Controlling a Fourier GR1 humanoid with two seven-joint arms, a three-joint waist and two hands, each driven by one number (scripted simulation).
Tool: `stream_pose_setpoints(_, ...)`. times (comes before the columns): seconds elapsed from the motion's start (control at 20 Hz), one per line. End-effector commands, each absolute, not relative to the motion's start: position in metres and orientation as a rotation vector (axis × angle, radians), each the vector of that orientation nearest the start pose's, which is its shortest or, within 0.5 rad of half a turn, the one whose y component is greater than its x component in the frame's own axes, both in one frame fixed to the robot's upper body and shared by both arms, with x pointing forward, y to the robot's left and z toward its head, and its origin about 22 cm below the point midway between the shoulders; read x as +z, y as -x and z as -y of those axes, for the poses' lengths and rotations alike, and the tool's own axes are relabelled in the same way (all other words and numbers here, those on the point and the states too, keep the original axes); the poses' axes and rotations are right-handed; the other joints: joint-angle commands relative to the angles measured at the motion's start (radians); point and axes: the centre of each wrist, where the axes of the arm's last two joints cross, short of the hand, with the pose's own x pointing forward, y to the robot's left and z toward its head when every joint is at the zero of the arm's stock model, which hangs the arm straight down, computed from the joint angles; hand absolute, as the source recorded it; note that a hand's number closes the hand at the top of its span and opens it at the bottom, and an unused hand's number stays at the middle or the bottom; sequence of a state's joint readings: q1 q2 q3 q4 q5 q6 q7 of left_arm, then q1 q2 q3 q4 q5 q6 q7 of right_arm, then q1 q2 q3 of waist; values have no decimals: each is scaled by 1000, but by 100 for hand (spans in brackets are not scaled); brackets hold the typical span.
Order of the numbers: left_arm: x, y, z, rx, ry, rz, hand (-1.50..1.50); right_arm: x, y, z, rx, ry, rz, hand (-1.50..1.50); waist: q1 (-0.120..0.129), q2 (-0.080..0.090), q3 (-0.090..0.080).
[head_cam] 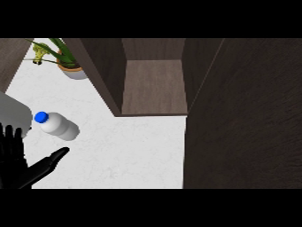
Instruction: Pick up the bottled water, place it into the cabinet and close the cabinet
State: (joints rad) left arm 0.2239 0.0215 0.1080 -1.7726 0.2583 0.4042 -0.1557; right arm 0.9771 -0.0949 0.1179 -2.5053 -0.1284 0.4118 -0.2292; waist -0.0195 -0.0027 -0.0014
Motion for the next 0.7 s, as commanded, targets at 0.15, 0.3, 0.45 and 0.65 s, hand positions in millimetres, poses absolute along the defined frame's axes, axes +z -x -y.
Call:
stream_pose_setpoints(0.15, -52, -194, -302, 636, -355, 1610, -150, 154, -16, 251, 172, -202, 1894, -150, -6, 2, -1)
stream_pose_setpoints(0.3, -59, -215, -307, 649, -353, 1607, -150, 149, -17, 252, 182, -167, 1900, -150, -3, 4, -1)
stream_pose_setpoints(0.45, -85, -217, -297, 657, -361, 1597, -150, 138, -10, 258, 183, -167, 1896, -150, -11, 1, 0)
stream_pose_setpoints(0.65, -97, -216, -305, 643, -360, 1595, -150, 150, -7, 257, 175, -182, 1900, -150, -3, 3, 0)
